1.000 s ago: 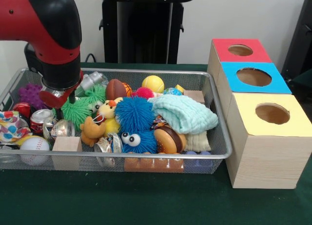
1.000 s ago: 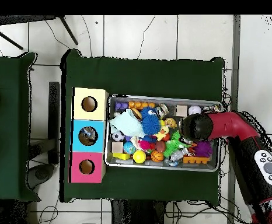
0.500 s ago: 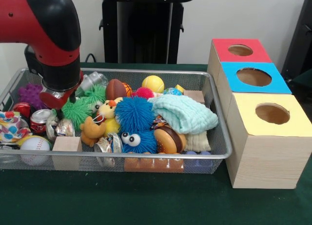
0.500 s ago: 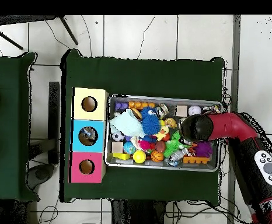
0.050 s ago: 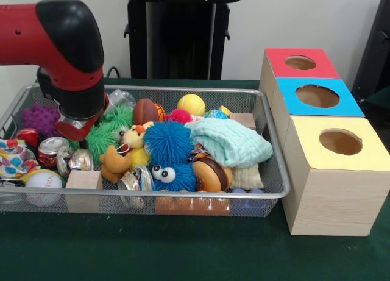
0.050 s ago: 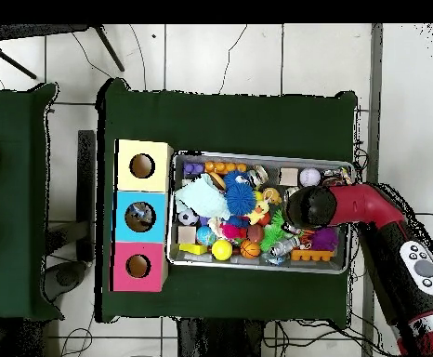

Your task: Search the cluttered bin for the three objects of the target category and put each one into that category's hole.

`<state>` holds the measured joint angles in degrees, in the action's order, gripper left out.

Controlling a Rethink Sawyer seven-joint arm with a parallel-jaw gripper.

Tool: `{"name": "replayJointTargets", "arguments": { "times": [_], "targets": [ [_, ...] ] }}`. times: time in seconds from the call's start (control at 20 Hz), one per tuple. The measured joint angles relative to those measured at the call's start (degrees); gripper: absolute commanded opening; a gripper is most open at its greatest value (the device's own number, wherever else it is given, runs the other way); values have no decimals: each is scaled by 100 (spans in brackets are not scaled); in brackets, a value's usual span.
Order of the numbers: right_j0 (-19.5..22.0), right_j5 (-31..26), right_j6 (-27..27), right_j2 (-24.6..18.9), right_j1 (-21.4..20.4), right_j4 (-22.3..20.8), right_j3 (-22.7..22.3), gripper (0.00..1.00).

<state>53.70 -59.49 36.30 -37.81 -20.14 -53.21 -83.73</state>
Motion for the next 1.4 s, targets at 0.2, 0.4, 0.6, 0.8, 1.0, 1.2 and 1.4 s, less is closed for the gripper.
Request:
{"name": "replayJointTargets", "arguments": {
  "times": [0.2, 0.4, 0.6, 0.8, 1.0, 1.2, 1.4],
  "targets": [
    [32, 93, 0, -3, 13, 6, 1, 0],
    [51, 139, 0, -7, -63, 103, -4, 0],
    [83, 138, 0, -7, -171, 277, -56, 0],
    [145, 139, 0, -37, -424, 535, -328, 0],
    [245, 141, 0, -114, -848, 903, -848, 0],
    [309, 148, 0, -235, -1229, 1228, -1337, 0],
    [353, 285, 0, -410, -1422, 1439, -1741, 0]
  ]
}}
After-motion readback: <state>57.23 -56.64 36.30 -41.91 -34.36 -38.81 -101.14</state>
